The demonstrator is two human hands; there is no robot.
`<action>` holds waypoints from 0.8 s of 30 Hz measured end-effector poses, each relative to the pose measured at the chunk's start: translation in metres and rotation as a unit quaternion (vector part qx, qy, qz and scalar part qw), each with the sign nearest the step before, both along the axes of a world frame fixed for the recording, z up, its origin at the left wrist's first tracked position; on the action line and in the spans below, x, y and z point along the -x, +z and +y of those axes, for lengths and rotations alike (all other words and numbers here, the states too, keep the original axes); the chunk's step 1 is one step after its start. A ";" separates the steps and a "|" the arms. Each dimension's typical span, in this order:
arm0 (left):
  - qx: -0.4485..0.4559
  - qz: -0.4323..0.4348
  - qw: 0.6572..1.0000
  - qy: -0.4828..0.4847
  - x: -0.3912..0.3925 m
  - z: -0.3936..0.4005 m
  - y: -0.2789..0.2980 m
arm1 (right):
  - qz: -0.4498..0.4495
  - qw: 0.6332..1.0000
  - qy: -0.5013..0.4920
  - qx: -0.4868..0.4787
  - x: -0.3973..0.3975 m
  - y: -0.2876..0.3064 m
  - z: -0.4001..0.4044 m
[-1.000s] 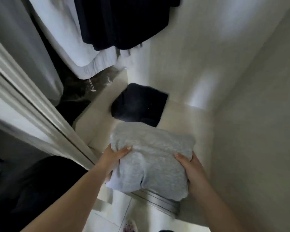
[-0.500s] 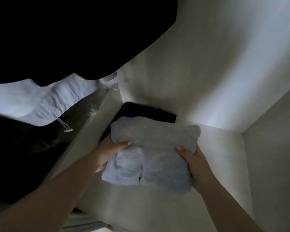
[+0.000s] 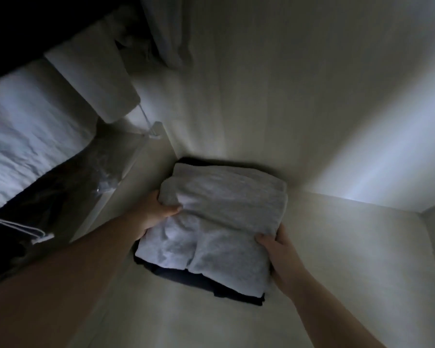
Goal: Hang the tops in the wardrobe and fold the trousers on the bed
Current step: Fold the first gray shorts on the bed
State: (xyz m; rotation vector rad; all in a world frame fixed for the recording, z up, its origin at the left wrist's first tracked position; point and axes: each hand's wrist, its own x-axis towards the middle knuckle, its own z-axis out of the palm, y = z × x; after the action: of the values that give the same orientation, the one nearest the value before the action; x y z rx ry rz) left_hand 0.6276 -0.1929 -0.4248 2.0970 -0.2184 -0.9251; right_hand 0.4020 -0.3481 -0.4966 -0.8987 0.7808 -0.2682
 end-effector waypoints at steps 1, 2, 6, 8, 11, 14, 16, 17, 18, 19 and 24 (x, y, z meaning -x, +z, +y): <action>-0.028 -0.012 1.000 0.005 -0.001 0.003 -0.009 | 0.006 1.000 0.008 0.001 0.001 -0.005 0.002; -0.057 -0.031 0.998 0.004 -0.002 0.006 -0.017 | 0.011 1.000 0.016 0.007 0.002 -0.009 0.004; -0.144 -0.176 0.972 -0.055 0.004 0.008 -0.042 | 0.066 0.976 0.008 0.205 0.001 -0.006 0.012; -0.137 -0.308 0.939 -0.066 0.012 0.008 -0.045 | 0.095 0.925 -0.035 0.367 0.000 0.003 0.016; -0.080 -0.533 0.822 -0.187 0.033 0.001 -0.049 | 0.161 0.780 0.011 0.605 -0.012 0.007 0.028; -0.090 -0.537 0.766 -0.341 0.051 -0.018 -0.067 | 0.156 0.653 0.118 0.732 -0.044 -0.001 0.033; -0.133 -0.515 0.768 -0.357 0.050 -0.026 -0.079 | 0.188 0.613 0.197 0.742 -0.061 -0.012 0.021; -0.146 -0.506 0.774 -0.352 0.045 -0.028 -0.085 | 0.208 0.599 0.221 0.741 -0.066 -0.021 0.011; -0.158 -0.503 0.775 -0.349 0.039 -0.028 -0.091 | 0.222 0.589 0.227 0.743 -0.067 -0.030 0.002; -0.167 -0.510 0.769 -0.347 0.031 -0.026 -0.097 | 0.229 0.585 0.225 0.744 -0.068 -0.038 -0.004; -0.153 -0.526 0.776 -0.314 0.003 -0.026 -0.127 | 0.205 0.599 0.173 0.755 -0.082 -0.062 -0.016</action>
State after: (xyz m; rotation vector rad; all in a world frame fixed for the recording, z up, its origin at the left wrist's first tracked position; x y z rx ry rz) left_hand 0.6245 -0.2186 -0.5515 2.6952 -1.5024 0.0348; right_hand 0.4841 -0.3638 -0.5590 -2.8083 0.6428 -0.3608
